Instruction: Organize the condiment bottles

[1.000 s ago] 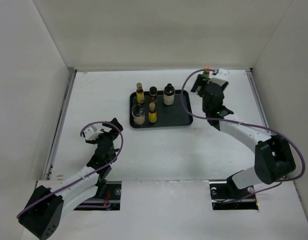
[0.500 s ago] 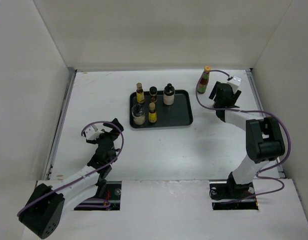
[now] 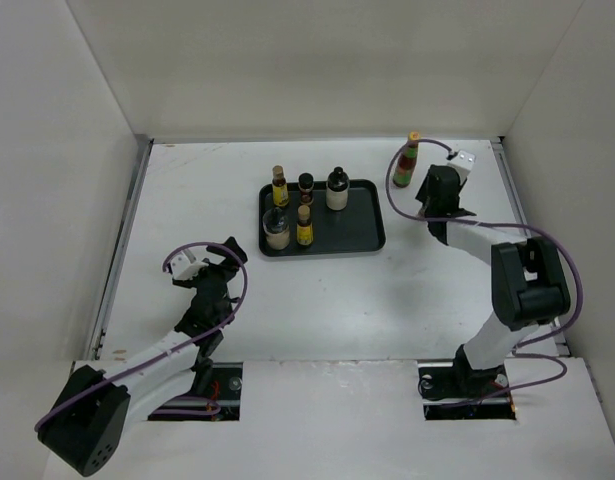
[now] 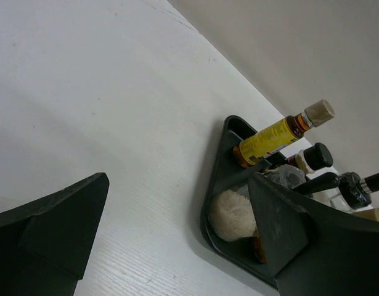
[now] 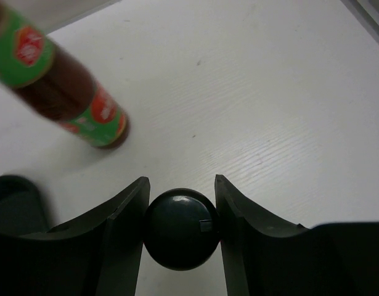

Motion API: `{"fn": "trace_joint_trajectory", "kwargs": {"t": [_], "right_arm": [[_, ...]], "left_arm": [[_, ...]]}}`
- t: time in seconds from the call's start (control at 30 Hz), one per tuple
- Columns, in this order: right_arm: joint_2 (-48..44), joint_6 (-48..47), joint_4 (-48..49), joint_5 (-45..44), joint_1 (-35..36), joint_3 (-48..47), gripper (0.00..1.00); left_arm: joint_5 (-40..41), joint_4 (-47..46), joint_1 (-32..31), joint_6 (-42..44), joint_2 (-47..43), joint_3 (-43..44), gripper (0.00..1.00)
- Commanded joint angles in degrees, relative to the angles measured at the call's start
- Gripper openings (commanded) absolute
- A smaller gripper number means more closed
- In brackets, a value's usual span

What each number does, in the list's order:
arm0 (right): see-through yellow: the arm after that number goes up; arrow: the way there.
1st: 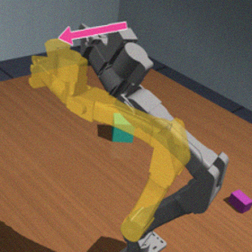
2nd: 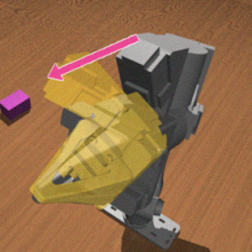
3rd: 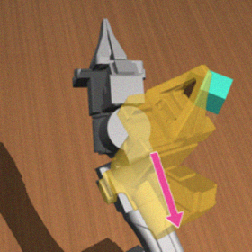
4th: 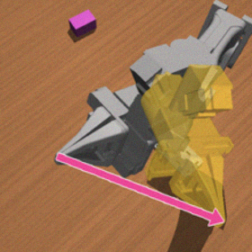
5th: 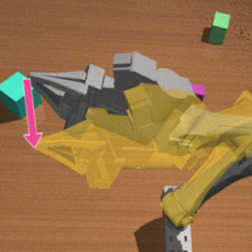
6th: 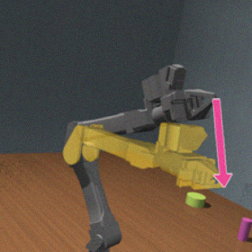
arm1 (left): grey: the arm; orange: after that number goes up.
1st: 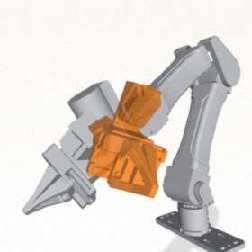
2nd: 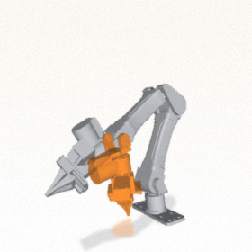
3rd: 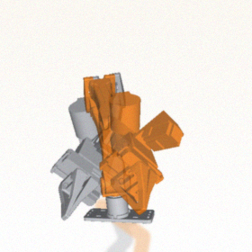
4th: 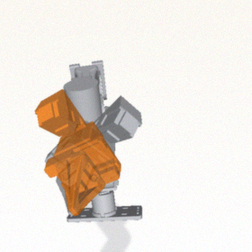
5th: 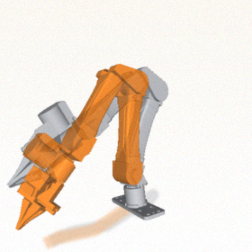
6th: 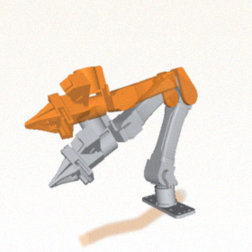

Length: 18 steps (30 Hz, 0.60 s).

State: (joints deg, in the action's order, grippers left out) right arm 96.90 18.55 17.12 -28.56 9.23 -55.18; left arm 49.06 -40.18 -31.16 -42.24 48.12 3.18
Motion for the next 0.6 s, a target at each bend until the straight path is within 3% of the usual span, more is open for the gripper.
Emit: {"fn": "trace_joint_trajectory", "kwargs": {"t": [0.0, 0.17, 0.33, 0.57], "right_arm": [[-8.4, -0.4, 3.3, -0.9, 6.0, 1.2, 0.37], [-9.5, -0.6, 3.3, 1.0, 16.1, -0.8, 0.39], [-4.3, -1.1, 3.9, 4.3, 25.1, -5.2, 0.41], [1.3, -2.9, 4.8, 5.2, 29.7, -7.4, 0.41]], "left_arm": [[-0.2, -2.9, -0.3, 0.1, 0.4, 0.1, 1.0], [-0.2, -3.0, 0.1, 0.2, -0.7, -0.4, 1.0], [-0.2, -3.1, 0.1, 0.1, -0.6, -0.3, 1.0], [-1.6, -3.1, 0.2, 0.1, -0.2, -0.1, 1.0]]}}
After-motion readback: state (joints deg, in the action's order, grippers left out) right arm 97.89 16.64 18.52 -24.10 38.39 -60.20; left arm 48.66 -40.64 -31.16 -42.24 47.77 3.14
